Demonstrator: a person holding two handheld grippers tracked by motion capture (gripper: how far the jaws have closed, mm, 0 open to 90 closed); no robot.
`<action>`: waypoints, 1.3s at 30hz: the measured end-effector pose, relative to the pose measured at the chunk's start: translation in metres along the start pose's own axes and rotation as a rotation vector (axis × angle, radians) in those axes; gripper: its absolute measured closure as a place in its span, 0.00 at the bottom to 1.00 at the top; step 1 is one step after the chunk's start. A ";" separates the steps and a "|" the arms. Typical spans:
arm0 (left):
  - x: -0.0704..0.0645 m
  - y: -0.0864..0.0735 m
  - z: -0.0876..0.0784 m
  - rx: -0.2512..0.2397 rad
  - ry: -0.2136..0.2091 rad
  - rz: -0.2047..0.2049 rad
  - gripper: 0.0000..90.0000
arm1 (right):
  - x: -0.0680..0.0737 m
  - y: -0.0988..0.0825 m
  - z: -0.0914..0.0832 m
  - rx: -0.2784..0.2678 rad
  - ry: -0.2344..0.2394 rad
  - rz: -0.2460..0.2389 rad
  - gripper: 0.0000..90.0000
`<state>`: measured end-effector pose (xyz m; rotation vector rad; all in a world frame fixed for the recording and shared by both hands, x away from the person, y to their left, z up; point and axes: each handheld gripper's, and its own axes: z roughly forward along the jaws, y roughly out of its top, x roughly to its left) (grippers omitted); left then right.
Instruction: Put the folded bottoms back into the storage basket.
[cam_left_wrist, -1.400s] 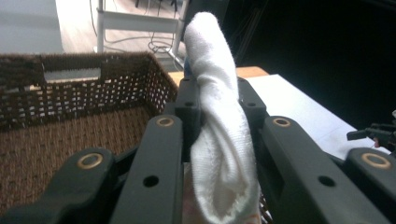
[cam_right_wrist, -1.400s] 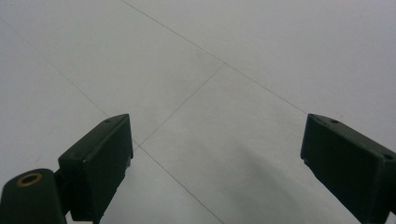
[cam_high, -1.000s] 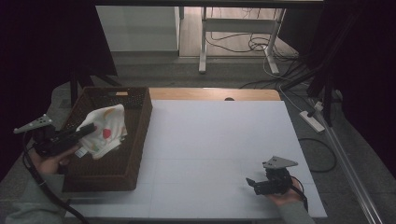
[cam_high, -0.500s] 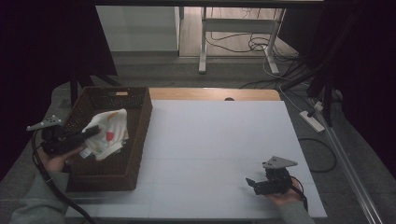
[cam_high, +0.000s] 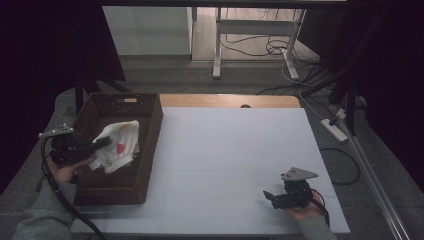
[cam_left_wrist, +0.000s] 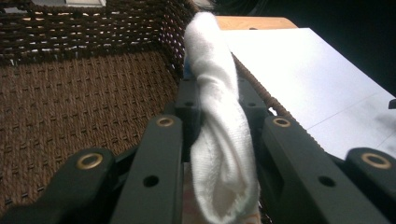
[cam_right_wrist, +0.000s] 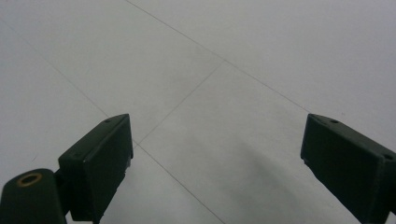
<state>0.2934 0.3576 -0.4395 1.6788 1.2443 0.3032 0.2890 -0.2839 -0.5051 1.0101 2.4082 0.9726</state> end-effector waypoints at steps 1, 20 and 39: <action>0.000 0.000 0.001 0.002 -0.002 0.001 0.84 | 0.000 0.000 0.000 0.000 0.000 0.000 0.11; 0.010 0.004 0.029 0.100 -0.021 -0.014 0.84 | 0.000 0.000 0.000 0.003 0.001 0.005 0.11; 0.018 0.008 0.048 0.180 0.044 -0.007 0.83 | 0.000 -0.001 0.001 0.009 0.005 0.004 0.11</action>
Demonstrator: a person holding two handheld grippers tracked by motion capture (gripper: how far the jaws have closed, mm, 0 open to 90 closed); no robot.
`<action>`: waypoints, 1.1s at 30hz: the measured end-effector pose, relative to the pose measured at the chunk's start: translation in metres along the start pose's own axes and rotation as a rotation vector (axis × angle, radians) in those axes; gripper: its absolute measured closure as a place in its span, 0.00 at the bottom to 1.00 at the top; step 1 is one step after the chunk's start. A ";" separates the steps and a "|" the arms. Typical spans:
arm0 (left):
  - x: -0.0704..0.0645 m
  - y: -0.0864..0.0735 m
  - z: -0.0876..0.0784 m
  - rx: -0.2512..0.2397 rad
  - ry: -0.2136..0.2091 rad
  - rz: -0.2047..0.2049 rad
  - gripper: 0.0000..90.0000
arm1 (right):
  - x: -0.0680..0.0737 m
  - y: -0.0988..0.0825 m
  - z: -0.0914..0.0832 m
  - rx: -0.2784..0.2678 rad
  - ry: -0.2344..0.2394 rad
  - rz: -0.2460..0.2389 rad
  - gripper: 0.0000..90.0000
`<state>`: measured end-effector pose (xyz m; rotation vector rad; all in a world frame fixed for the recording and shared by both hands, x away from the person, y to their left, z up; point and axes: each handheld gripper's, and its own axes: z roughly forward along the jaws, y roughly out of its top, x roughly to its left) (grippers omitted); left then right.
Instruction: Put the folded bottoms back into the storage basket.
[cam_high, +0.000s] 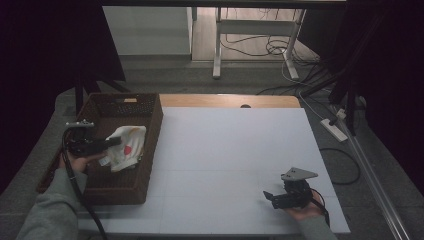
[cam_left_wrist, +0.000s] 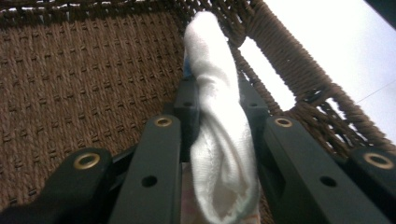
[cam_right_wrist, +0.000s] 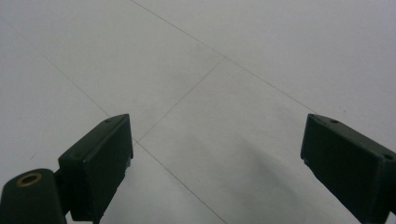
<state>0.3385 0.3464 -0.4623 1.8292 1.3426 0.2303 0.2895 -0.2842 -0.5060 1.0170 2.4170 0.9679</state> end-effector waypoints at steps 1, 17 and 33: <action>0.000 0.000 0.001 0.005 0.004 0.002 0.83 | 0.000 0.000 0.000 0.000 0.000 0.000 0.11; 0.003 0.002 0.004 0.025 0.074 0.009 0.73 | 0.000 0.000 0.000 0.001 0.005 0.001 0.11; 0.000 0.001 -0.002 -0.026 0.169 -0.019 0.45 | 0.000 0.000 0.000 0.006 0.006 -0.003 0.11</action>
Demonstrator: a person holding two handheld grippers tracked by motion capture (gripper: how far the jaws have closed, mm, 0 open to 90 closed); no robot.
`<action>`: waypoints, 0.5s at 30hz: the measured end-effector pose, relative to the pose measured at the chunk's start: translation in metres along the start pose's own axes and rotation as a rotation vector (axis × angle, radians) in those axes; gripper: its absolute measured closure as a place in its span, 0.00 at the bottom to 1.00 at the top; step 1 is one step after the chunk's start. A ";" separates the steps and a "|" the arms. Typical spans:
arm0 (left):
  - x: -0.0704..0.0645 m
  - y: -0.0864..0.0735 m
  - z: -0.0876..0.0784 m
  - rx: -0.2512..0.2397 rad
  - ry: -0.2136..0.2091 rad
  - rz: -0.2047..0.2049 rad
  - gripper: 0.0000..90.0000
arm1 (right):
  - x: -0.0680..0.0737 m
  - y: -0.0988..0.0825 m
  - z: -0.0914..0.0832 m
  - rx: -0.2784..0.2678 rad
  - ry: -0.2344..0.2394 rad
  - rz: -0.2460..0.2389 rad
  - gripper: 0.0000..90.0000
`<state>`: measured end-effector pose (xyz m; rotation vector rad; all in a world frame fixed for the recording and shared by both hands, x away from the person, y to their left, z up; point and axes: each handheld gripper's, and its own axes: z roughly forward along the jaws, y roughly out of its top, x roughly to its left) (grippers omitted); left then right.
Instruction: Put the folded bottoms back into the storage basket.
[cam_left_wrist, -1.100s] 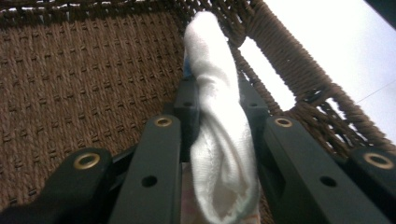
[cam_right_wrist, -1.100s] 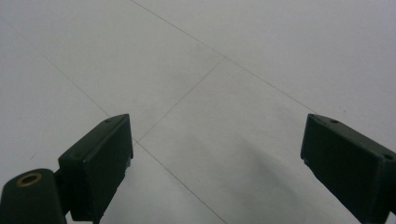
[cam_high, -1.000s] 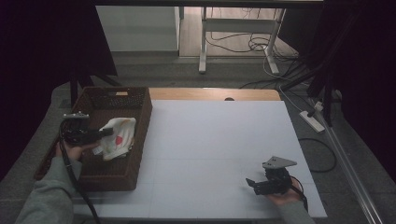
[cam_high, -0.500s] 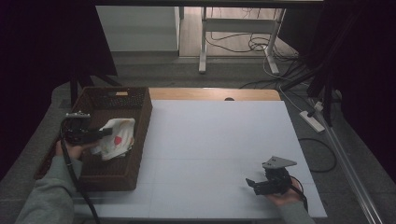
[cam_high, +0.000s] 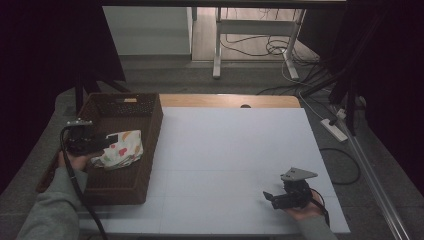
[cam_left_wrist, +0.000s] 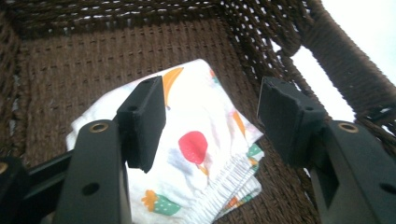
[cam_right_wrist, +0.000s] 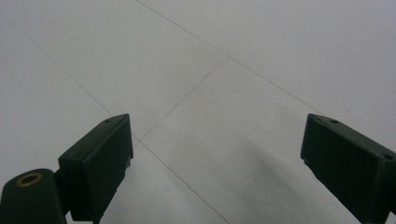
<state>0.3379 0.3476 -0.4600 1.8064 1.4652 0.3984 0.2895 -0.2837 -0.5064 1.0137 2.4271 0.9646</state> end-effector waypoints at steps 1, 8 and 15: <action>-0.001 0.000 0.000 0.003 -0.008 0.005 0.46 | 0.000 0.000 0.000 0.000 0.001 -0.001 0.11; -0.004 -0.001 -0.001 -0.011 -0.043 0.024 0.46 | 0.000 0.000 0.000 0.002 0.003 0.000 0.11; -0.010 0.004 -0.009 -0.055 -0.072 0.039 0.43 | 0.000 0.000 0.001 0.004 0.004 -0.001 0.11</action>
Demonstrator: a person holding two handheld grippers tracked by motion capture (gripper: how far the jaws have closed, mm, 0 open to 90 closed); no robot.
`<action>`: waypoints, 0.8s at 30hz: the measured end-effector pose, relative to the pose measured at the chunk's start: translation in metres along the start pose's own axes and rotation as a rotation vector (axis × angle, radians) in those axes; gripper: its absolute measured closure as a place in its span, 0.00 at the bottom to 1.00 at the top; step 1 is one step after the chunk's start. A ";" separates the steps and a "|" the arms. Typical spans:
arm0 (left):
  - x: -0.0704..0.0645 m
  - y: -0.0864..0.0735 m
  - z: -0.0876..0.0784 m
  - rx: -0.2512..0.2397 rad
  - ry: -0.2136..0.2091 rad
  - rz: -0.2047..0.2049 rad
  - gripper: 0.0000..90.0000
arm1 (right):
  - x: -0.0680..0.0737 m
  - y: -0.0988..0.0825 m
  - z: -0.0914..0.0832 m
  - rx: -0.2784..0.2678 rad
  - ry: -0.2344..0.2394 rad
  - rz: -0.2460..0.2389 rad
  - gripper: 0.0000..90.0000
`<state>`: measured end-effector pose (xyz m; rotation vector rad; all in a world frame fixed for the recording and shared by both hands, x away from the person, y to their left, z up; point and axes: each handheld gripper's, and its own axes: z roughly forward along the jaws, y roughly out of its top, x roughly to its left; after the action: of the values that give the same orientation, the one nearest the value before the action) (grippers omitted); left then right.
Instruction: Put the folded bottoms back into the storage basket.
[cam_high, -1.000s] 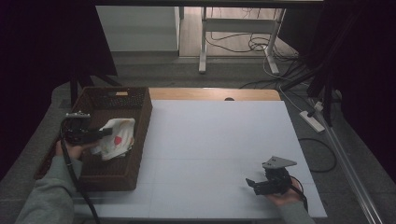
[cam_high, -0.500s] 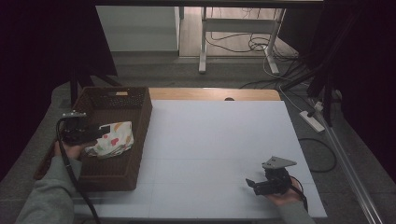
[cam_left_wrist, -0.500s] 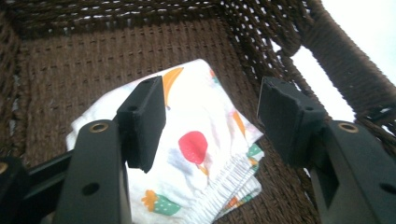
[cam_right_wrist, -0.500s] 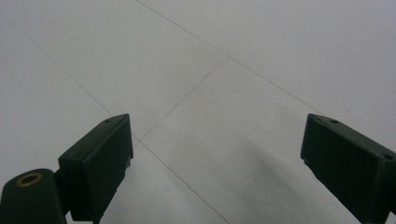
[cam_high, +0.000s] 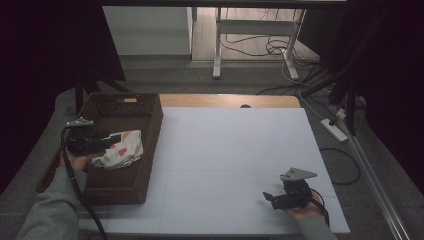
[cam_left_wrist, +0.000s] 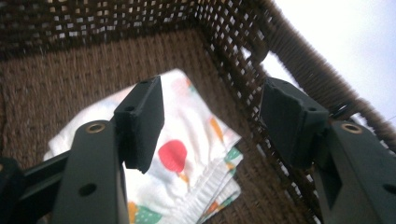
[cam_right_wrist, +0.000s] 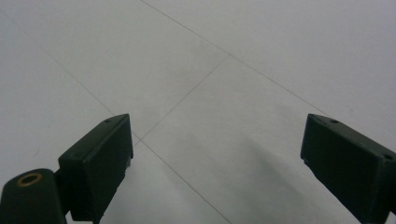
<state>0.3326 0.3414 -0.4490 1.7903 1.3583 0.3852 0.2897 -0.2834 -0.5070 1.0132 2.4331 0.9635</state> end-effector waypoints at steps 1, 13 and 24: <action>-0.002 0.001 -0.001 -0.005 -0.008 0.004 0.43 | 0.000 0.000 0.000 -0.002 0.000 0.002 0.11; -0.041 0.009 -0.031 -0.070 -0.038 0.048 0.33 | 0.000 0.000 -0.001 -0.005 0.000 0.002 0.11; -0.088 -0.015 -0.044 -0.087 -0.118 0.122 0.28 | 0.000 0.001 -0.003 -0.019 0.000 -0.001 0.11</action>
<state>0.2609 0.2821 -0.4137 1.7992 1.1380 0.3915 0.2890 -0.2839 -0.5043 1.0051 2.4204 0.9842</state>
